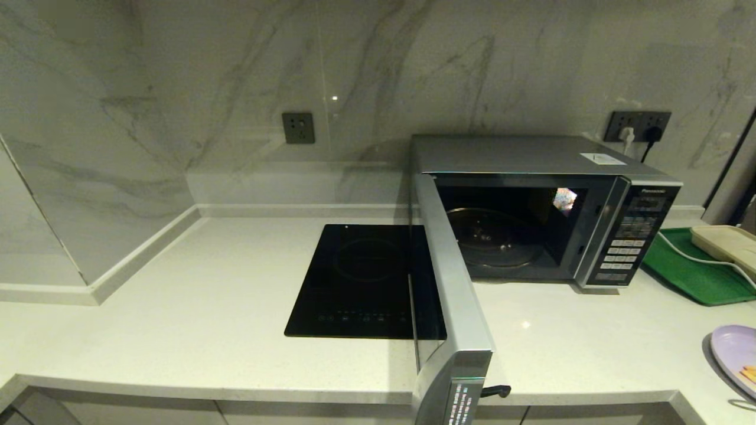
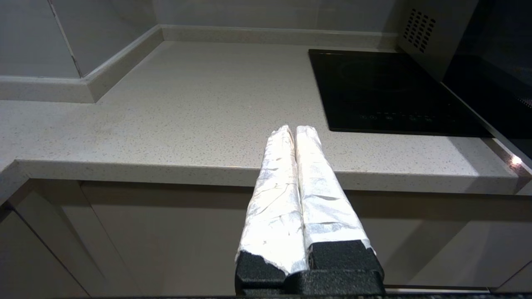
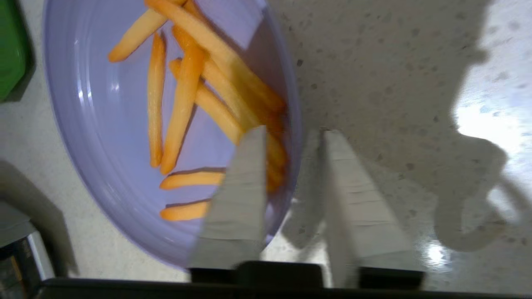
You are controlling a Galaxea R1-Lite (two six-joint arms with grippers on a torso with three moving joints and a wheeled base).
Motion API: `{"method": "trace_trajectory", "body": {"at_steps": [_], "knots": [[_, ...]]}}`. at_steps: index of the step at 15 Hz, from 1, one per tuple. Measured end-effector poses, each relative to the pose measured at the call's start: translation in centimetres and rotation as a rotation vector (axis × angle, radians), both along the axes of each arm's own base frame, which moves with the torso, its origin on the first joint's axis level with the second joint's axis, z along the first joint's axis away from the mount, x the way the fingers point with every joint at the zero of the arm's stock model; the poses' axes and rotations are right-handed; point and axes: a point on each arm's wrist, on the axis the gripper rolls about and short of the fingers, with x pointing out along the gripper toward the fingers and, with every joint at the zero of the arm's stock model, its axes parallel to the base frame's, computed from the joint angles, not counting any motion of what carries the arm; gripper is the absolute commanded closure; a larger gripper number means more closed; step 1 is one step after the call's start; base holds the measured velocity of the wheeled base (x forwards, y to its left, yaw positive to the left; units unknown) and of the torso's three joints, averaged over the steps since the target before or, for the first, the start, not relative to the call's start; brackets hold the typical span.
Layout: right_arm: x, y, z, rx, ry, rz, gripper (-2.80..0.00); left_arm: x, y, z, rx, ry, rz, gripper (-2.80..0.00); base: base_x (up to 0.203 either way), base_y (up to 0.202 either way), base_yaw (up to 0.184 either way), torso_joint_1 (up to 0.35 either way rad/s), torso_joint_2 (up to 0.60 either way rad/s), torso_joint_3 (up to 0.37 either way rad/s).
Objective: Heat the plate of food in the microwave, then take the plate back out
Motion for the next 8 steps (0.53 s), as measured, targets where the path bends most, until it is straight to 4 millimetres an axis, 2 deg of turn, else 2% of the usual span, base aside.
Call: {"method": "trace_trajectory", "body": {"at_steps": [5,8], "knots": [[-0.3,0.2,0.8,-0.008,-0.029,0.011,-2.8,0.0,0.0,0.0,0.0,0.0,0.0,0.0,0.0,0.0,0.0,0.0,0.0,0.0],[-0.8,1.1,2.7,-0.055,-0.055,0.037,-2.8,0.0,0.0,0.0,0.0,0.0,0.0,0.0,0.0,0.0,0.0,0.0,0.0,0.0]]}}
